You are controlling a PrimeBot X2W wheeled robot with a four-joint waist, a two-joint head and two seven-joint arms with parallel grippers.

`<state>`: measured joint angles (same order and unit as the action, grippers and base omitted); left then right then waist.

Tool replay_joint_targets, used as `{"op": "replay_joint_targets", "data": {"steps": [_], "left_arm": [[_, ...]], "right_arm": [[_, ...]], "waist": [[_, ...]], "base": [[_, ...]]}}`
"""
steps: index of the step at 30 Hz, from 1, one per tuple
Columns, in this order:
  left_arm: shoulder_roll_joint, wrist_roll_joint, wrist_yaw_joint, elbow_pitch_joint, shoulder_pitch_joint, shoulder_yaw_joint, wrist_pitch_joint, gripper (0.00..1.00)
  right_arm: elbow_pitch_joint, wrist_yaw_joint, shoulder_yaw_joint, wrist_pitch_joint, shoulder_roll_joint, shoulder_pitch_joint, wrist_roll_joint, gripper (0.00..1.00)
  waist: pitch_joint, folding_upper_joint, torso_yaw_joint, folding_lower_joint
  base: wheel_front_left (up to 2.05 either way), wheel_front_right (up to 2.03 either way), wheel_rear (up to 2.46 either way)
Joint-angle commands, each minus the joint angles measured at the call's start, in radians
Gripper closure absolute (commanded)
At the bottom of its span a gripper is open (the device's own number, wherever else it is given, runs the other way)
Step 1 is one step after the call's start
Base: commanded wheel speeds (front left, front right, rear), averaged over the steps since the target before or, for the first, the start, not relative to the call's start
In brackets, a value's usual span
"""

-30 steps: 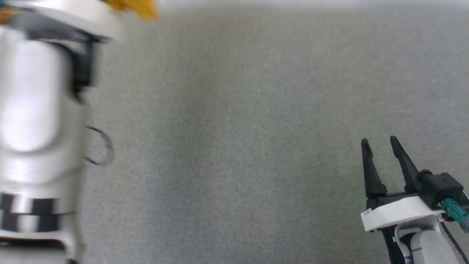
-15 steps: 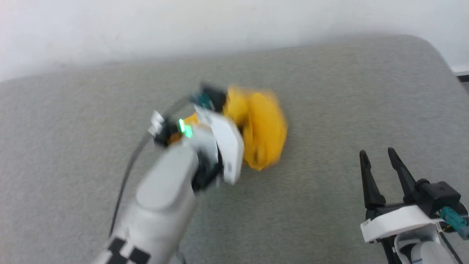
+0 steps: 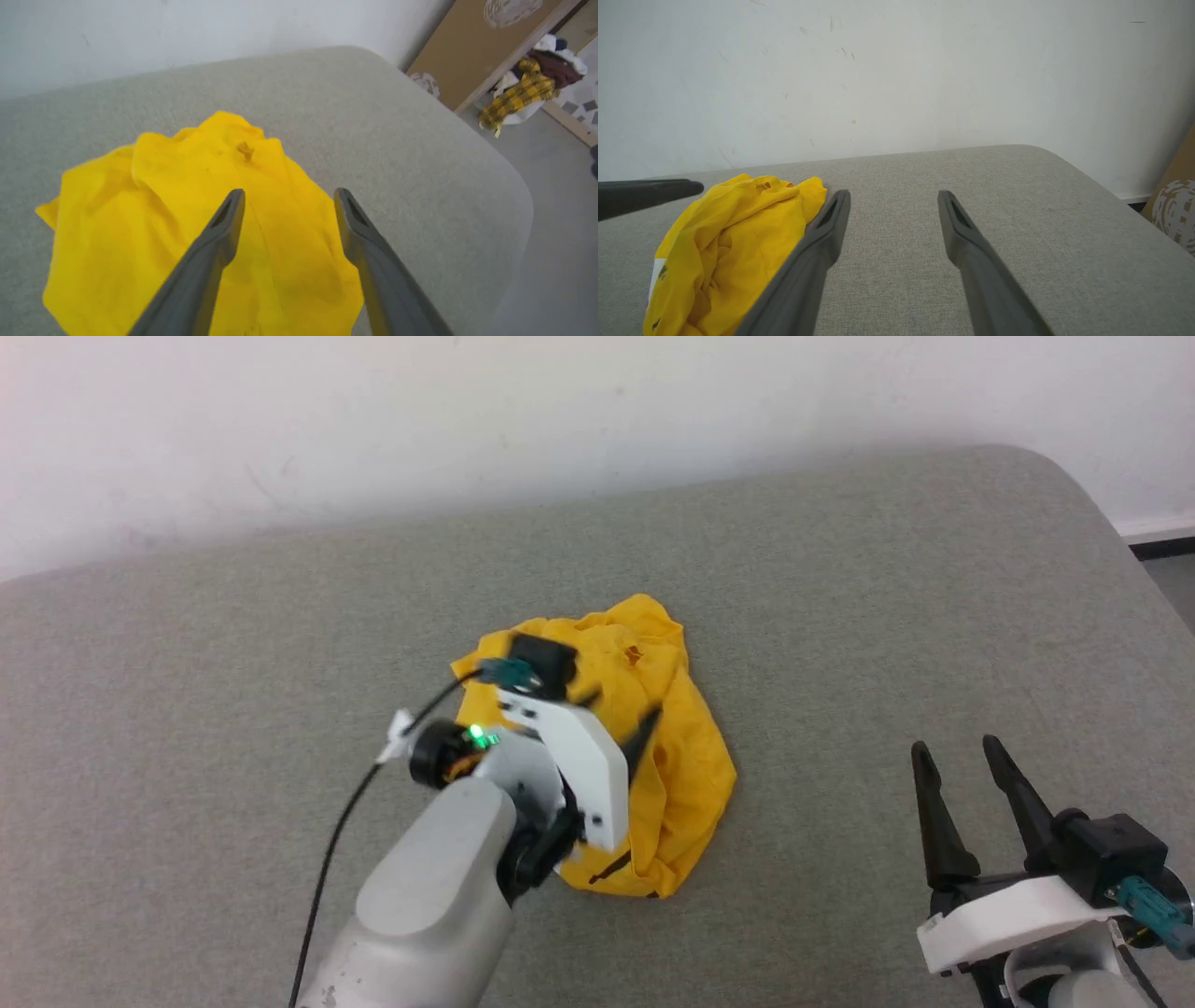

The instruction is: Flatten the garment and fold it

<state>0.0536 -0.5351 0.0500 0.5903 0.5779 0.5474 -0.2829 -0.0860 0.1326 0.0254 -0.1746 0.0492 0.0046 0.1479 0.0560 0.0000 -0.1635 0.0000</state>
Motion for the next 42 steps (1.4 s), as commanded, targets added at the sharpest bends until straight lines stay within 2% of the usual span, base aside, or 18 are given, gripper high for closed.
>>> {"op": "replay_joint_targets", "data": {"steps": [1, 6, 8, 9, 13, 16, 20, 26, 28, 29, 30, 31, 32, 35, 37, 42], "left_arm": [[0.001, 0.005, -0.009, -0.016, -0.013, -0.013, 0.035, 0.0], [0.033, 0.071, -0.083, -0.151, -0.074, -0.09, 0.413, 0.0], [0.046, 0.086, -0.115, -0.188, -0.116, -0.121, 0.503, 0.0], [0.066, 0.113, -0.145, -0.23, -0.16, -0.149, 0.535, 0.0], [0.097, 0.181, -0.186, -0.343, -0.256, -0.223, 0.544, 0.0], [0.102, 0.214, -0.191, -0.402, -0.309, -0.263, 0.544, 0.0], [0.087, 0.258, -0.183, -0.467, -0.395, -0.327, 0.544, 0.0], [0.048, 0.303, -0.162, -0.508, -0.447, -0.399, 0.545, 0.0], [0.035, 0.312, -0.154, -0.513, -0.451, -0.415, 0.545, 0.0], [0.03, 0.316, -0.148, -0.513, -0.453, -0.421, 0.545, 0.0], [0.025, 0.319, -0.143, -0.511, -0.453, -0.426, 0.545, 0.0], [0.021, 0.321, -0.139, -0.51, -0.453, -0.432, 0.545, 0.0], [0.017, 0.323, -0.135, -0.507, -0.453, -0.437, 0.545, 0.0], [0.008, 0.328, -0.125, -0.501, -0.454, -0.449, 0.545, 0.0], [0.004, 0.33, -0.12, -0.499, -0.456, -0.456, 0.545, 0.0], [-0.001, 0.335, -0.115, -0.5, -0.464, -0.472, 0.545, 0.0]], "right_arm": [[0.006, -0.002, -0.002, 0.003, 0.001, 0.004, 0.001, 0.0], [0.026, -0.002, -0.017, 0.003, 0.001, -0.004, -0.006, 0.0], [0.037, -0.002, -0.031, 0.008, 0.001, -0.015, -0.012, 0.0], [0.048, -0.002, -0.049, 0.018, 0.001, -0.03, -0.021, 0.0], [0.054, -0.002, -0.094, 0.06, 0.001, -0.08, -0.019, 0.0], [0.042, -0.002, -0.125, 0.109, 0.001, -0.116, -0.015, 0.0], [-0.017, -0.002, -0.2, 0.298, 0.001, -0.185, 0.016, 0.0], [-0.098, -0.002, -0.247, 0.634, 0.001, -0.257, 0.023, 0.0], [-0.103, -0.002, -0.261, 0.711, 0.001, -0.273, 0.019, 0.0], [-0.104, -0.002, -0.268, 0.746, 0.001, -0.279, 0.018, 0.1], [-0.104, -0.002, -0.275, 0.776, 0.001, -0.284, 0.018, 0.52], [-0.1, -0.002, -0.282, 0.797, 0.001, -0.287, 0.019, 0.72], [-0.093, -0.002, -0.289, 0.813, 0.001, -0.291, 0.021, 1.0], [-0.058, -0.002, -0.293, 0.803, 0.001, -0.303, 0.028, 1.0], [-0.03, -0.002, -0.282, 0.755, 0.001, -0.311, 0.034, 1.0], [0.037, -0.002, -0.187, 0.541, 0.001, -0.329, 0.026, 1.0]], "waist": [[-0.003, 0.0, 0.012, 0.0], [-0.006, 0.0, 0.05, 0.0], [-0.006, 0.0, 0.069, 0.0], [-0.004, 0.0, 0.092, 0.0], [0.004, 0.0, 0.133, 0.0], [0.012, 0.0, 0.152, 0.0], [0.029, 0.0, 0.191, 0.0], [0.061, 0.0, 0.243, 0.0], [0.069, 0.0, 0.257, 0.0], [0.071, 0.0, 0.263, 0.0], [0.072, 0.0, 0.27, 0.0], [0.073, 0.0, 0.274, 0.0], [0.073, 0.0, 0.279, 0.0], [0.071, 0.0, 0.286, 0.0], [0.068, 0.0, 0.287, 0.0], [0.056, 0.0, 0.279, 0.0]], "base": [[0.0, 0.0, 0.0], [0.0, 0.0, 0.0], [0.0, 0.0, 0.0], [0.0, 0.0, 0.0], [0.0, 0.0, 0.0], [0.0, 0.0, 0.0], [0.0, 0.0, 0.0], [0.0, 0.0, 0.0], [0.0, 0.0, 0.0], [0.0, 0.0, 0.0], [0.0, 0.0, 0.0], [0.0, 0.0, 0.0], [0.0, 0.0, 0.0], [0.0, 0.0, 0.0], [0.0, 0.0, 0.0], [0.0, 0.0, 0.0]]}}
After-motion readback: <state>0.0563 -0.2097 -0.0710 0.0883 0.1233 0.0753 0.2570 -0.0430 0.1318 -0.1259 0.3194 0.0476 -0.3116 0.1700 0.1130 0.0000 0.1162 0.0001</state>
